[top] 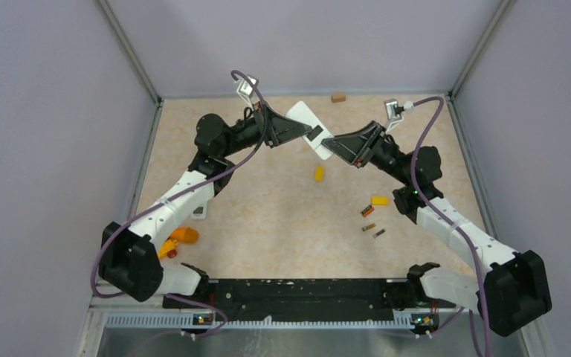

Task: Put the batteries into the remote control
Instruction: Adjust the remote control, then remove the battery cover from the remote control.

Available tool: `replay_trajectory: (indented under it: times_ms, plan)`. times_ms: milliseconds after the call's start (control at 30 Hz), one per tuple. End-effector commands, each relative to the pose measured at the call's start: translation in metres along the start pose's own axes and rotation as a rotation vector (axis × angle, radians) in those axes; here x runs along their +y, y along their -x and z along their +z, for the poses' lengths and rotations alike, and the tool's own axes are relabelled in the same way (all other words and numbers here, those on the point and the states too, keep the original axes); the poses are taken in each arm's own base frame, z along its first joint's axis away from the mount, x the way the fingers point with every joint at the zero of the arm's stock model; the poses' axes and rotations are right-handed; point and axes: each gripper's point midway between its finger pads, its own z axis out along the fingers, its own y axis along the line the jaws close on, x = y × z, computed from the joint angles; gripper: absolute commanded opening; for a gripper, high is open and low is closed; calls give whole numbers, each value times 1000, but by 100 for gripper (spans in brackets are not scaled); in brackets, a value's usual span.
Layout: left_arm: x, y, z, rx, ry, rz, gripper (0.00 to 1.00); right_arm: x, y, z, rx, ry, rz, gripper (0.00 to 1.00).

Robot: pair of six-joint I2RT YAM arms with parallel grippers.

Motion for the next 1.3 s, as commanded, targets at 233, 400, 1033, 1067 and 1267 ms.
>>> replay_trajectory:
  times_ms: [233, 400, 1033, 1067, 1267]
  plan:
    - [-46, 34, -11, -64, -171, -124, 0, 10, -11, -3, 59, 81, -77, 10]
    - [-25, 32, -10, -98, -127, -94, 0, -15, 1, 4, -23, -54, 79, 57]
    - [47, 27, -9, -137, 133, 8, 0, -49, -8, -2, -72, -225, 308, 73]
    - [48, 27, -10, -137, 136, 11, 0, -50, -8, -2, -70, -230, 316, 69]
    - [52, 24, -10, -134, 145, 14, 0, -58, -11, 0, -58, -252, 335, 47]
